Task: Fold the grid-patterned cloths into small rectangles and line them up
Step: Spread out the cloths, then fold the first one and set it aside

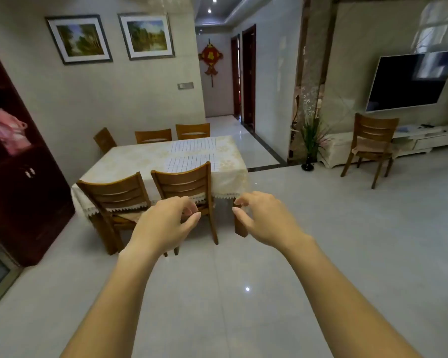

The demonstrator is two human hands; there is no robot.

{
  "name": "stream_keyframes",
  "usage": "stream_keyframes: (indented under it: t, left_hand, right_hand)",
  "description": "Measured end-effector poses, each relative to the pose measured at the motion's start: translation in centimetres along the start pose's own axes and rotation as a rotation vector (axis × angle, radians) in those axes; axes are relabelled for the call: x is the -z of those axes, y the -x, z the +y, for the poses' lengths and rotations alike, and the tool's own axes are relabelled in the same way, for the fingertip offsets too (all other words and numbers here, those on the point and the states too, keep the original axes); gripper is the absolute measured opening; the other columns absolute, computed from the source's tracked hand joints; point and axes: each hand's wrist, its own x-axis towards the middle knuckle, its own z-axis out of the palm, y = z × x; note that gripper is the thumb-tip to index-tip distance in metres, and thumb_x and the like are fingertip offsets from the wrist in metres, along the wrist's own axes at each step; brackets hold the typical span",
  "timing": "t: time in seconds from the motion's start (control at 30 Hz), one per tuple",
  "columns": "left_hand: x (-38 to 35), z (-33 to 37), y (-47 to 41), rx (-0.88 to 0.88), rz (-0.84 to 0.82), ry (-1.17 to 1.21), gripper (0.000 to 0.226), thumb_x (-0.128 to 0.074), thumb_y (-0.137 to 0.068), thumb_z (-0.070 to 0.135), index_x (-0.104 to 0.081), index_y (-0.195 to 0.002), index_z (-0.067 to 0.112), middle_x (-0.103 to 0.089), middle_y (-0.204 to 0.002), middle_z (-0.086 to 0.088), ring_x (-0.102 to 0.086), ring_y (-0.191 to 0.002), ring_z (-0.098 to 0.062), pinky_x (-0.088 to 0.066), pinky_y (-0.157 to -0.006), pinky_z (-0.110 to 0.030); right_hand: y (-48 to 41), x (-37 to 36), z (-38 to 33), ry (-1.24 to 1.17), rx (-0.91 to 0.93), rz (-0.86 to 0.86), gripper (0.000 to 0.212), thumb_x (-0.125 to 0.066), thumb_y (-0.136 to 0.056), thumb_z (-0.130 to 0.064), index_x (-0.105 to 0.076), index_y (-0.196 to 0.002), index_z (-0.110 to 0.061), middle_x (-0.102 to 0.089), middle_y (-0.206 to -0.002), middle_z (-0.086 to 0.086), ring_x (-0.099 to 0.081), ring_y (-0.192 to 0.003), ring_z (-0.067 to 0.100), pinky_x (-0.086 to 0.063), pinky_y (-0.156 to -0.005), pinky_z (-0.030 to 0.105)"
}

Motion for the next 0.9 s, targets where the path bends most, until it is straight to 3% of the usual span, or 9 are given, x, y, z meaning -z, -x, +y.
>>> stream_keyframes:
  t: [0.4,0.6,0.9]
  left_hand:
    - [-4.4,3.3,-13.9,0.078,0.001,-0.013,0.018,-0.057,-0.097,0.048,-0.064,-0.11,0.037,-0.066,-0.105,0.019,-0.061,-0.097,-0.004,-0.059,-0.079,-0.035]
    - [-8.2,0.4,-19.1,0.103,-0.017,0.016,0.016,-0.057,-0.096,0.048,-0.065,-0.106,0.038,-0.063,-0.1,0.02,-0.061,-0.098,-0.005,-0.058,-0.08,-0.037]
    - [-11.4,-6.5,-29.4,0.09,0.031,0.236,0.019,-0.061,-0.095,0.046,-0.065,-0.111,0.037,-0.066,-0.106,0.021,-0.062,-0.101,-0.001,-0.059,-0.085,-0.035]
  right_hand:
    - [-12.3,0.1,12.6,-0.01,0.055,-0.078,0.03,-0.052,-0.098,-0.045,-0.065,-0.118,-0.025,-0.067,-0.113,-0.003,-0.062,-0.103,0.019,-0.054,-0.088,0.04]
    - [-18.6,-3.6,14.2,-0.024,0.093,-0.125,0.028,-0.054,-0.098,-0.039,-0.067,-0.115,-0.021,-0.068,-0.112,0.0,-0.061,-0.105,0.02,-0.051,-0.084,0.035]
    - [-29.8,-6.9,16.8,0.006,0.057,-0.088,0.03,-0.053,-0.098,-0.042,-0.066,-0.119,-0.024,-0.065,-0.117,-0.002,-0.059,-0.11,0.017,-0.05,-0.094,0.037]
